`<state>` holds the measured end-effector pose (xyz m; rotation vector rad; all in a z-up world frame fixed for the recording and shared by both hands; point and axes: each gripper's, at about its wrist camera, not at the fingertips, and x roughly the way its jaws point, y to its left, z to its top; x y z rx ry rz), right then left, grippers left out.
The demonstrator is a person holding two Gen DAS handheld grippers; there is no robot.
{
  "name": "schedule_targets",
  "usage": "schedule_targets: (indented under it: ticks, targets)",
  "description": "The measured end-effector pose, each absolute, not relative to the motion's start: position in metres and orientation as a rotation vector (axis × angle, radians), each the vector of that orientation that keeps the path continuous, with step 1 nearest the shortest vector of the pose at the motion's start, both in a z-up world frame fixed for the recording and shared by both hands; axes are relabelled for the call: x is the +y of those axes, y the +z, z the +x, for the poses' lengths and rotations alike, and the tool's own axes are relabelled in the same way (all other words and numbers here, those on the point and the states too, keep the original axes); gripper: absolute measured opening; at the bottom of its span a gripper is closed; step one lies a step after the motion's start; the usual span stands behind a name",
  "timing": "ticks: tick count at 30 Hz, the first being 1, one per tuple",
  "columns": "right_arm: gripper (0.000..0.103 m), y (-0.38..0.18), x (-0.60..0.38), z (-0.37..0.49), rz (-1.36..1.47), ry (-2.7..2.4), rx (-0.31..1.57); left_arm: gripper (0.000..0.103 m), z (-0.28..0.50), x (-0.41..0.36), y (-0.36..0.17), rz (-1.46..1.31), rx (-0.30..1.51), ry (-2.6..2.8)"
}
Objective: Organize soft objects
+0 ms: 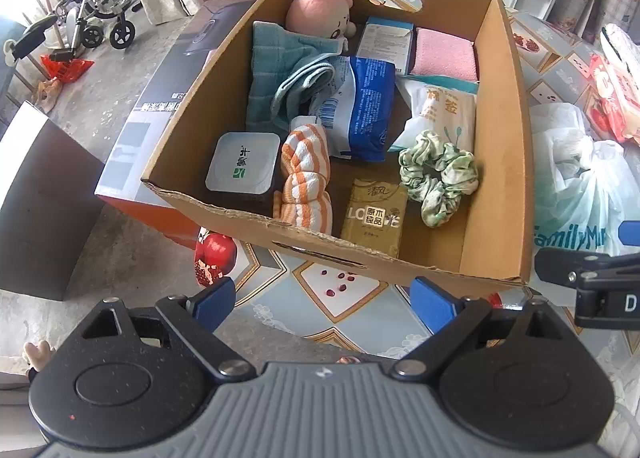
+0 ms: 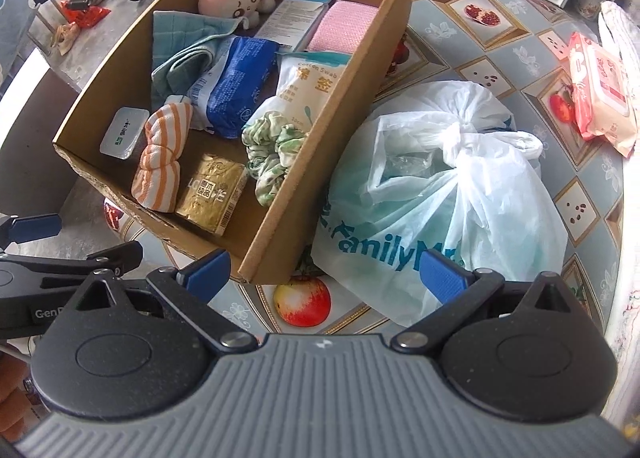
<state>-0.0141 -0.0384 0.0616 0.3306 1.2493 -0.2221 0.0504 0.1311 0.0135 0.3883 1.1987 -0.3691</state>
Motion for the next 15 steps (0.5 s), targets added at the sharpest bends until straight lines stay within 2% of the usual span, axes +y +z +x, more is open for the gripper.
schedule_targets:
  ticks: [15]
  targets:
    - [0.101, 0.0578, -0.0336, -0.0143, 0.319, -0.231, 1.261, 0.095, 0.0515, 0.1291, 0.0113, 0.385, 1.202, -0.397]
